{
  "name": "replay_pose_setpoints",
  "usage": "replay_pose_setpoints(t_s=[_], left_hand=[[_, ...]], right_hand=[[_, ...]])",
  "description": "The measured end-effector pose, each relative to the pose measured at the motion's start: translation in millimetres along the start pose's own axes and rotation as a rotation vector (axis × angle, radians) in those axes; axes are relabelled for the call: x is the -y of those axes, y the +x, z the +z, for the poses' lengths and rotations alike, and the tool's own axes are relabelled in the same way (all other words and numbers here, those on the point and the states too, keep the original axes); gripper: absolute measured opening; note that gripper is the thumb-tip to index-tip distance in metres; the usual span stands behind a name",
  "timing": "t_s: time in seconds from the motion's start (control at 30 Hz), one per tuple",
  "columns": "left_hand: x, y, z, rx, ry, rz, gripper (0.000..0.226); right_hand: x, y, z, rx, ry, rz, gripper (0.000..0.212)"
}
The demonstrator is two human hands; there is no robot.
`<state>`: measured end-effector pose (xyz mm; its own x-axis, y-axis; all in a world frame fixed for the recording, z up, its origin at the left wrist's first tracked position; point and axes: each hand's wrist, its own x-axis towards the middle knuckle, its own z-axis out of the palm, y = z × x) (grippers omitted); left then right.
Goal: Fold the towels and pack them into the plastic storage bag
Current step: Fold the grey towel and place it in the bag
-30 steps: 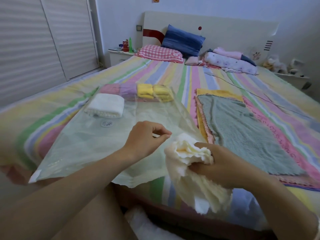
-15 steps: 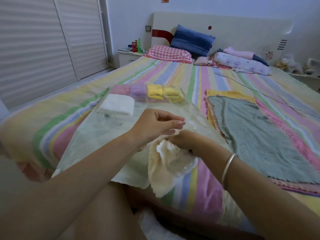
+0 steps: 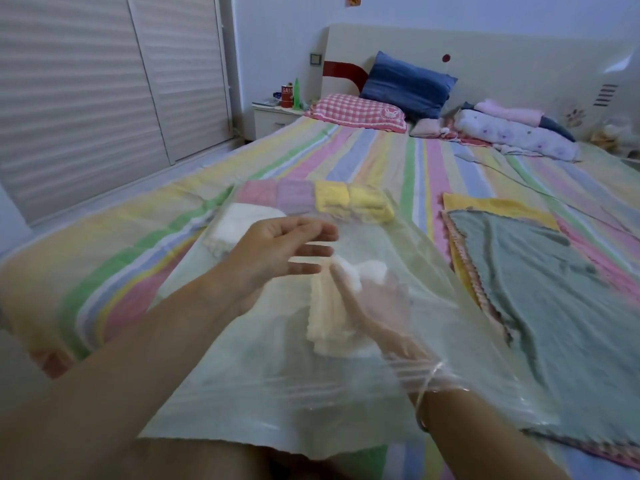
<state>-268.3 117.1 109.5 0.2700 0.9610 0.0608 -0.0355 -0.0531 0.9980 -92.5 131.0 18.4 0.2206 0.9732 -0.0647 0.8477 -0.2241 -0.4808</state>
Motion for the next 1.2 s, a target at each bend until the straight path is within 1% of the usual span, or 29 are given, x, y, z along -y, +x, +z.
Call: replay_pose_setpoints(t_s=[0.03,0.07,0.1,0.2,0.23,0.27,0.3,0.33,0.37,0.4,0.43,0.47,0.53,0.6,0.67,0.73,0.8,0.83,0.9,0.97,1.03,1.1,1.2], left_hand=[[5.6,7.4,-10.9,-0.041,0.009,-0.019,0.022],[11.8,14.2,-20.4,-0.074,0.026,-0.036,0.022],[18.1,20.6,-27.8,-0.100,0.048,-0.053,0.022],[36.9,37.6,-38.7,-0.161,0.135,-0.082,0.021],[42.5,42.5,-39.3,-0.177,0.167,-0.084,0.021],[47.4,47.4,-39.0,-0.188,0.194,-0.083,0.021],[51.2,52.1,-38.2,-0.196,0.213,-0.081,0.020],[54.4,56.7,-37.2,-0.201,0.228,-0.078,0.020],[56.9,60.4,-36.0,-0.206,0.243,-0.075,0.019],[59.1,63.6,-35.8,-0.214,0.268,-0.069,0.019],[61.1,66.4,-36.3,-0.228,0.304,-0.058,0.019],[63.1,69.2,-38.0,-0.244,0.343,-0.044,0.018],[67.1,73.0,-44.4,-0.269,0.418,-0.002,0.018],[72.6,77.2,-53.6,-0.294,0.532,0.042,0.016],[78.7,83.3,-61.4,-0.319,0.667,0.079,0.015],[85.4,91.8,-66.4,-0.328,0.790,0.126,0.021],[93.5,103.2,-71.0,-0.345,0.947,0.163,0.033],[96.8,108.1,-73.9,-0.361,1.034,0.151,0.039],[100.9,115.7,-81.5,-0.411,1.184,0.075,0.048],[102.5,119.6,-89.0,-0.434,1.273,-0.009,0.053],[103.2,122.7,-94.1,-0.409,1.313,-0.084,0.058],[106.3,125.5,-96.4,-0.357,1.330,-0.144,0.062],[116.6,127.0,-99.0,-0.299,1.351,-0.185,0.066]], right_hand=[[1.0,3.4,-0.2,-0.005,0.039,0.017,0.106],[0.4,7.6,-1.5,-0.008,0.054,0.023,0.108],[0.9,9.2,-5.4,-0.035,0.074,0.014,0.101],[6.8,12.8,-23.7,-0.092,0.112,-0.094,0.055],[8.4,12.6,-24.6,-0.123,0.132,-0.166,0.048],[10.3,10.1,-22.6,-0.161,0.130,-0.245,0.047],[7.6,13.0,-13.4,-0.181,0.058,-0.312,0.053],[6.8,13.0,-4.0,-0.146,-0.069,-0.372,0.064],[2.5,14.4,10.4,-0.071,-0.262,-0.420,0.072],[-3.0,16.8,24.3,-0.003,-0.424,-0.441,0.074],[-7.3,15.6,32.8,0.031,-0.507,-0.437,0.073],[-12.3,14.9,36.9,0.039,-0.536,-0.442,0.071],[-18.9,8.2,34.4,-0.003,-0.537,-0.450,0.070],[-28.5,-0.5,29.0,-0.044,-0.558,-0.465,0.082],[-38.9,-8.5,30.0,-0.019,-0.589,-0.484,0.099],[-47.5,-10.5,36.2,-0.006,-0.570,-0.468,0.102],[-46.6,-0.8,37.9,-0.011,-0.465,-0.442,0.094],[-44.1,9.0,39.6,-0.037,-0.414,-0.443,0.088],[-37.5,36.6,46.3,-0.103,-0.366,-0.446,0.072],[-21.0,64.1,54.3,-0.129,-0.332,-0.447,0.062],[-0.6,94.6,63.5,-0.137,-0.261,-0.471,0.060],[20.0,123.9,69.1,-0.145,-0.254,-0.489,0.064],[42.2,163.5,72.2,-0.160,-0.247,-0.572,0.064]])
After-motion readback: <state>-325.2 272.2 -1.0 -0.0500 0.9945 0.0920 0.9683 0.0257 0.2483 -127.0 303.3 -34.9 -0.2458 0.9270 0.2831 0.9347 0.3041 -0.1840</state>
